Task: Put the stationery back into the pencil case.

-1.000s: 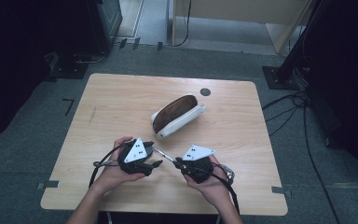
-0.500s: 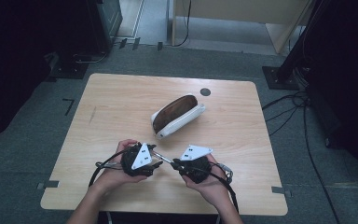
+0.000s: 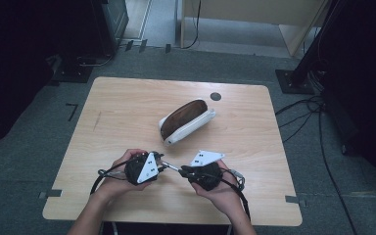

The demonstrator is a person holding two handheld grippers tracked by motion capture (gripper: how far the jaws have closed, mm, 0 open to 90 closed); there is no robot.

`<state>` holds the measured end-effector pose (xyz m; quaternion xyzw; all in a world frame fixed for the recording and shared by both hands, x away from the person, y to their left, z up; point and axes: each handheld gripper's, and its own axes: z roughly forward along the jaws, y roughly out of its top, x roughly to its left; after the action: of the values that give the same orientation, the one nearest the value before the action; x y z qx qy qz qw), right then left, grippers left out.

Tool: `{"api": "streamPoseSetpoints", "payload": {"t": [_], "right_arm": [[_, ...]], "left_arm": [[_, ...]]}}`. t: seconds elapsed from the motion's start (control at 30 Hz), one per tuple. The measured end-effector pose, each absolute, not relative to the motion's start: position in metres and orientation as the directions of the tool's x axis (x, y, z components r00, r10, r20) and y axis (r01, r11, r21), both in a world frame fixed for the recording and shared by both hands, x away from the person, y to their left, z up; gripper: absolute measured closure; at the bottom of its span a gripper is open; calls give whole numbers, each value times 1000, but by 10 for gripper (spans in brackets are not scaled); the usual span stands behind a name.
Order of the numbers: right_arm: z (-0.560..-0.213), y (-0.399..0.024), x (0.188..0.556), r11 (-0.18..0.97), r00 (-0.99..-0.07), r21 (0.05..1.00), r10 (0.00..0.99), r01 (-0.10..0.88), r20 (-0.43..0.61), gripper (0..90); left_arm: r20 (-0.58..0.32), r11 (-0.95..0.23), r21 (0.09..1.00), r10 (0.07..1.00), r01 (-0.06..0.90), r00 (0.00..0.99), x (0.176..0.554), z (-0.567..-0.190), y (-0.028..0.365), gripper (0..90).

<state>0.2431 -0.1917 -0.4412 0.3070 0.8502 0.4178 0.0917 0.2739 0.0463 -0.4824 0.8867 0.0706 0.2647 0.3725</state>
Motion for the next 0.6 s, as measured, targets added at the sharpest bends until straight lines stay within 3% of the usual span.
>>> {"api": "streamPoseSetpoints", "payload": {"t": [0.03, 0.07, 0.1, 0.2, 0.27, 0.6], "right_arm": [[-441, -193, 244, 455, -791, 770, 604, 447, 102, 788], [-440, -197, 245, 433, -769, 782, 633, 449, 90, 716], [-440, -197, 245, 433, -769, 782, 633, 449, 90, 716], [-437, -205, 248, 378, -730, 814, 678, 442, 81, 554], [-436, -209, 250, 343, -696, 832, 714, 435, 69, 502], [-430, -232, 249, 237, -588, 890, 808, 388, 41, 327]], "left_arm": [[408, -710, 700, 311, -75, 858, 274, -482, 47, 636], [397, -706, 704, 297, -80, 868, 274, -482, 48, 700], [392, -704, 705, 288, -84, 874, 273, -482, 48, 700], [365, -695, 713, 254, -94, 896, 272, -481, 46, 759], [348, -692, 716, 234, -97, 908, 272, -481, 45, 798], [256, -672, 740, 274, -6, 927, 281, -479, 50, 805]]}}
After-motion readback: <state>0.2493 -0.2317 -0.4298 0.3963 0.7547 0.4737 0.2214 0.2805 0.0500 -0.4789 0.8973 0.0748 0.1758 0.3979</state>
